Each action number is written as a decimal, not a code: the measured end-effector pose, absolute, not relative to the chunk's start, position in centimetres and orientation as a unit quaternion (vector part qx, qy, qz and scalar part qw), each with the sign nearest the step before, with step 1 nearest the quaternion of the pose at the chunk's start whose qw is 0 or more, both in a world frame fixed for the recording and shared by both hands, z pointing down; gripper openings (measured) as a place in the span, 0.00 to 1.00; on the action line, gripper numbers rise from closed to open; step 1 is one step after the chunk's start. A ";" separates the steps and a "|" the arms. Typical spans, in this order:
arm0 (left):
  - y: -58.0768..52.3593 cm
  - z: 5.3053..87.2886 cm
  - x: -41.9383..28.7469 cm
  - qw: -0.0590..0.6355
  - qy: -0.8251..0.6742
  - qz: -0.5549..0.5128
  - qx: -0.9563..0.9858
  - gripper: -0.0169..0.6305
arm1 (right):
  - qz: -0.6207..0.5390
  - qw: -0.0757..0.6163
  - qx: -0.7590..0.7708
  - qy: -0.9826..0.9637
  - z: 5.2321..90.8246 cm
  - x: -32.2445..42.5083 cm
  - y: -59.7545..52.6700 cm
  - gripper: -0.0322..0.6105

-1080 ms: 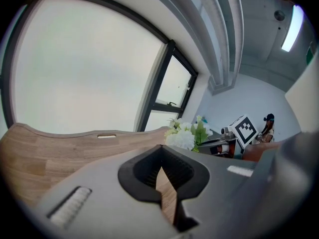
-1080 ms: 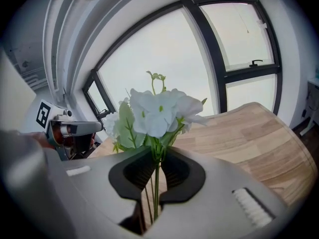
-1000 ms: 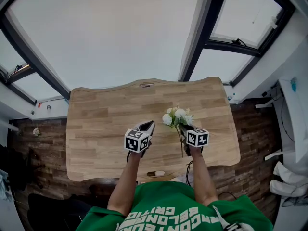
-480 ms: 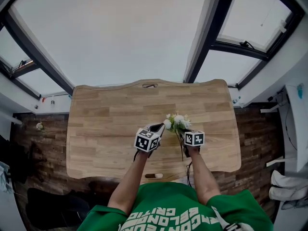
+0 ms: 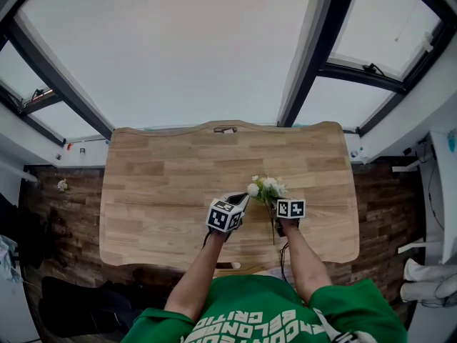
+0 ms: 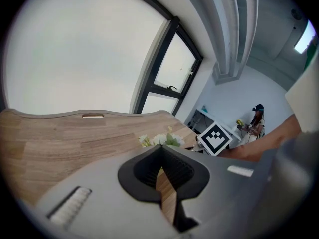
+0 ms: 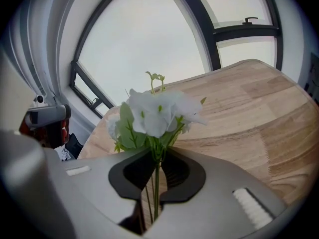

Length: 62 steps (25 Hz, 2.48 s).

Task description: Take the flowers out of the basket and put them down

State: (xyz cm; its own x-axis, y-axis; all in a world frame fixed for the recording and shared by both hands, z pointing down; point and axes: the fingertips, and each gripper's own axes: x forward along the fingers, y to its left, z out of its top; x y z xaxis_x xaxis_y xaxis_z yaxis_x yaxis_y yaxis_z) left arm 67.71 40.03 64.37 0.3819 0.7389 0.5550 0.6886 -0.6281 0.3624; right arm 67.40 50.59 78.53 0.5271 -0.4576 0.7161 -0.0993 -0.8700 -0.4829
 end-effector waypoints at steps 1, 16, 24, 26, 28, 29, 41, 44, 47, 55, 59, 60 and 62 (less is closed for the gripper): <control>40.1 64.5 67.7 0.037 0.429 0.355 0.830 0.05 | -0.462 0.199 -0.849 0.162 79.0 67.4 50.7 0.11; 40.0 65.3 67.3 0.039 0.420 0.364 0.830 0.05 | -0.499 0.212 -0.829 0.138 82.4 66.7 51.5 0.14; 39.8 64.7 67.4 0.039 0.425 0.358 0.830 0.05 | -0.494 0.204 -0.835 0.129 81.7 66.8 52.1 0.20; 39.7 64.5 67.4 0.039 0.428 0.356 0.830 0.05 | -0.491 0.204 -0.838 0.125 81.3 66.7 52.3 0.22; 39.7 64.2 67.4 0.038 0.433 0.352 0.829 0.05 | -0.486 0.205 -0.841 0.116 80.9 66.5 52.7 0.23; 39.8 64.1 67.3 0.037 0.436 0.350 0.828 0.05 | -0.484 0.206 -0.843 0.111 80.6 66.3 52.9 0.24; 39.9 62.1 65.3 0.035 0.472 0.327 0.818 0.05 | -0.408 0.207 -0.887 0.062 74.8 63.5 55.0 0.24; 39.4 61.1 64.8 0.037 0.478 0.316 0.819 0.05 | -0.381 0.199 -0.901 0.051 72.4 62.8 55.1 0.23; 38.7 59.8 64.3 0.038 0.483 0.300 0.821 0.05 | -0.350 0.196 -0.914 0.052 70.2 62.2 54.8 0.21; 36.5 55.9 62.2 0.044 0.500 0.251 0.828 0.05 | -0.268 0.173 -0.947 0.041 61.8 58.9 53.1 0.11; 35.2 54.1 60.7 0.047 0.506 0.228 0.830 0.05 | -0.224 0.157 -0.960 0.054 56.8 57.2 51.5 0.05; 35.0 53.8 60.4 0.047 0.508 0.224 0.830 0.05 | -0.214 0.155 -0.963 0.056 55.7 56.8 51.1 0.05; 34.4 53.2 59.7 0.047 0.512 0.216 0.830 0.05 | -0.197 0.150 -0.967 0.060 53.7 55.8 50.4 0.05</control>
State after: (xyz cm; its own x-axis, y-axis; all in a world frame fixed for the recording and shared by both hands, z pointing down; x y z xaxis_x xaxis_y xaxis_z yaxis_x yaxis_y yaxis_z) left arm 59.68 34.44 53.16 0.3825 0.8703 0.3104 0.8293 -0.4715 0.3000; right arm 55.84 50.40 53.74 0.9153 -0.1744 0.3630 -0.0559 -0.9476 -0.3145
